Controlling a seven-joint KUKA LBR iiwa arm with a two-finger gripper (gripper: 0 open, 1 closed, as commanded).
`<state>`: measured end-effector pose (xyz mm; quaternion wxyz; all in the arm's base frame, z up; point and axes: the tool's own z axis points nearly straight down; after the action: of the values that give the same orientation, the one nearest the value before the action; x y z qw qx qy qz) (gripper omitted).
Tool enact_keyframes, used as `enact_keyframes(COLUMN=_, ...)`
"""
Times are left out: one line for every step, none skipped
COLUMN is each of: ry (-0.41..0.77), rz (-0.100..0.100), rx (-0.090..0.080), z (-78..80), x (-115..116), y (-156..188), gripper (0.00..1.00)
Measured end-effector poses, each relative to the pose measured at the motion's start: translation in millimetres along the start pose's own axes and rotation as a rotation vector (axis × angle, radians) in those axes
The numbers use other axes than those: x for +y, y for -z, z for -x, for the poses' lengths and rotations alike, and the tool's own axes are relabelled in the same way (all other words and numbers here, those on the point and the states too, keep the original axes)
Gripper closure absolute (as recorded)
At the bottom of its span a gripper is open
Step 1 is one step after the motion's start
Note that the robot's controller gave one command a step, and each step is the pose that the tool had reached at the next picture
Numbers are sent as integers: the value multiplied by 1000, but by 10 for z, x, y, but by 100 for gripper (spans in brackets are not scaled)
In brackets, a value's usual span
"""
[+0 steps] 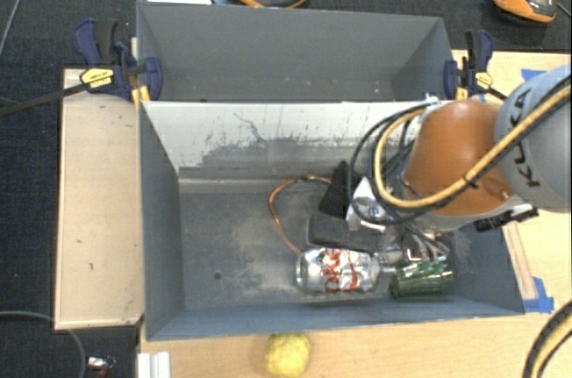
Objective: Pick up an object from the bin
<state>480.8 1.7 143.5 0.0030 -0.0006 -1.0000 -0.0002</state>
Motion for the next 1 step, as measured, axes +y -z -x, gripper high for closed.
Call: enact_keyframes(ry=0, rz=0, rx=-8, z=20, x=0, y=35, gripper=0)
